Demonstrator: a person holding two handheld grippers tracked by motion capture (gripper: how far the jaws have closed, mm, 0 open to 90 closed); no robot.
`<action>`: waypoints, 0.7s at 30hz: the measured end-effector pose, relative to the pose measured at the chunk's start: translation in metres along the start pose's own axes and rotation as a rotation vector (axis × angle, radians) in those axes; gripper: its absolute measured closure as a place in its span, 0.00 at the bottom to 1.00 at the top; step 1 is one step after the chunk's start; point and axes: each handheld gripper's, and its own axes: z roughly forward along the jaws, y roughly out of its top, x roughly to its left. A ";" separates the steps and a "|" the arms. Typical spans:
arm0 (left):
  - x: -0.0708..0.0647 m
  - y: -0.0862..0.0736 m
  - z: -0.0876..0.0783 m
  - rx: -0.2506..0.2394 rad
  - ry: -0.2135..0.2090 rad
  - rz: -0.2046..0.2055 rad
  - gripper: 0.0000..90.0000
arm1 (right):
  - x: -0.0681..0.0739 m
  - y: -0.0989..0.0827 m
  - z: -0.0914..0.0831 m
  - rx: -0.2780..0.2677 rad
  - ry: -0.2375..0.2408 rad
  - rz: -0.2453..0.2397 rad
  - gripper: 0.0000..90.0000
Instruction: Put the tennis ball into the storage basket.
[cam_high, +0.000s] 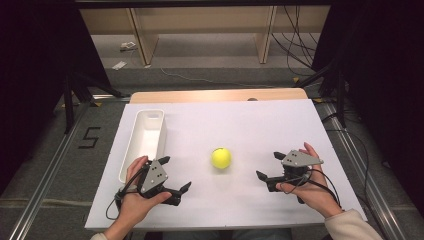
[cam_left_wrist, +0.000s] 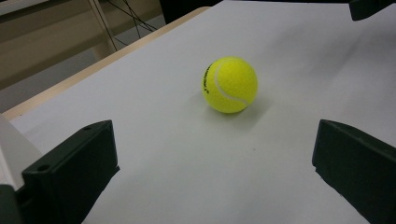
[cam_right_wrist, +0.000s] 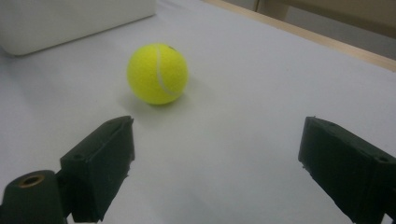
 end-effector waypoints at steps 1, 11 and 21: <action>0.000 0.000 0.000 0.001 0.000 0.003 0.00 | 0.000 0.000 0.000 0.000 0.001 0.003 0.13; -0.001 0.001 0.000 -0.001 0.001 0.003 0.00 | 0.002 0.004 0.005 -0.005 0.003 0.007 0.12; -0.002 0.001 0.000 -0.003 -0.002 0.009 0.00 | 0.011 0.016 0.030 0.020 0.008 -0.038 0.09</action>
